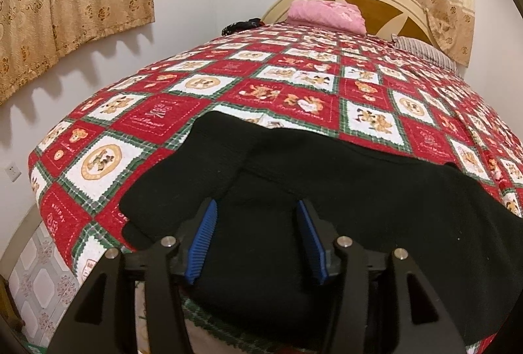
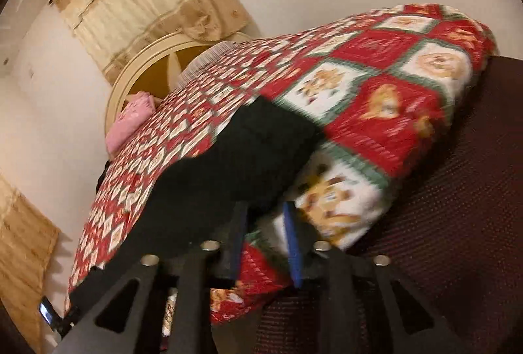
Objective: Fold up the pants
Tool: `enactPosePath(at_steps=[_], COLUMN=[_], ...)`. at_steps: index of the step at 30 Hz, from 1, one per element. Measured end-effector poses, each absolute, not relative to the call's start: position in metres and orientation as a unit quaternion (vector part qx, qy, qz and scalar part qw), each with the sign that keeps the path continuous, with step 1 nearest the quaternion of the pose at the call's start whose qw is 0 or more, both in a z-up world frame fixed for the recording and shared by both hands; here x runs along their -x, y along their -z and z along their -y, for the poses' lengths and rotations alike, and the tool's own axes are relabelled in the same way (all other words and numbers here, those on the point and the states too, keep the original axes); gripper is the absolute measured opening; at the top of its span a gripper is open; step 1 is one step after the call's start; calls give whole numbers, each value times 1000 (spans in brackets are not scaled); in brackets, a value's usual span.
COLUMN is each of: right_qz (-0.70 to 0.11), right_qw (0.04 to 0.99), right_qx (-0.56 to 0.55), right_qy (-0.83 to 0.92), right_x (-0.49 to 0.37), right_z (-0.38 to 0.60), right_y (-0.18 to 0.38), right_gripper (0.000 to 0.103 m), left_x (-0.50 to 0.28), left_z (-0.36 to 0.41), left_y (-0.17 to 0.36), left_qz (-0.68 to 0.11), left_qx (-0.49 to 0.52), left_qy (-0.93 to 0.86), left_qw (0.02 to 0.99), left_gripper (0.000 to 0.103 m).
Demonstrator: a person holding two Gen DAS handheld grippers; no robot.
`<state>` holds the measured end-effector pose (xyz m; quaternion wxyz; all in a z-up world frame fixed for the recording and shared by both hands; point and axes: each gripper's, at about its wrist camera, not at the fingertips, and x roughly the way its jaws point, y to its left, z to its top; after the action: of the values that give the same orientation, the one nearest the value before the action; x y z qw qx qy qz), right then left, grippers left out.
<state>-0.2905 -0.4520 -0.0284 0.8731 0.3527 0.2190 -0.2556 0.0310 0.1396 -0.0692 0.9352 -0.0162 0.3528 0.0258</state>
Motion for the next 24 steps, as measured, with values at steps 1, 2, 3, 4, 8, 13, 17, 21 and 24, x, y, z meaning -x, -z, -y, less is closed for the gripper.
enactPosePath(at_steps=[1,2,3,4,8,13,17,21,24], right_qz=[-213,-197,-179,-158,-172,-252,-349,-379,-349], right_qw=[872,872,873,882,920,928,900,890,903], right_qx=[-349,-340,-326,-302,-215,-122,-88,-22,-29], right_qy=[271,293,314,325,280,247,245,252,251], right_x=[296,303,309,311,275,202,151,146,157], right_z=[455,457,458,459,457,470,477,463,457], right_y=[24,16,7,-4,-32,-33,-3,11,-2], right_gripper=[49,54,55,55,55,54,12,4,3], left_x=[-31,-32,-32,-32,-34,-34,-33,-34,-34], left_z=[-140,-140,-140,-139,-135,-134,-134,-133,-131], left_y=[69,69,69,69,68,68,68,69,68], left_qz=[-355,-356,-356,-357,-362,-364,-359,-357,-357], left_qx=[17,18,19,18,9,8,5,1,-2], left_qy=[-27,-27,-28,-29,-36,-40,-41,-43,-45], left_qw=[934,934,934,934,931,931,932,933,933], left_gripper=[54,54,54,54,55,55,56,56,57])
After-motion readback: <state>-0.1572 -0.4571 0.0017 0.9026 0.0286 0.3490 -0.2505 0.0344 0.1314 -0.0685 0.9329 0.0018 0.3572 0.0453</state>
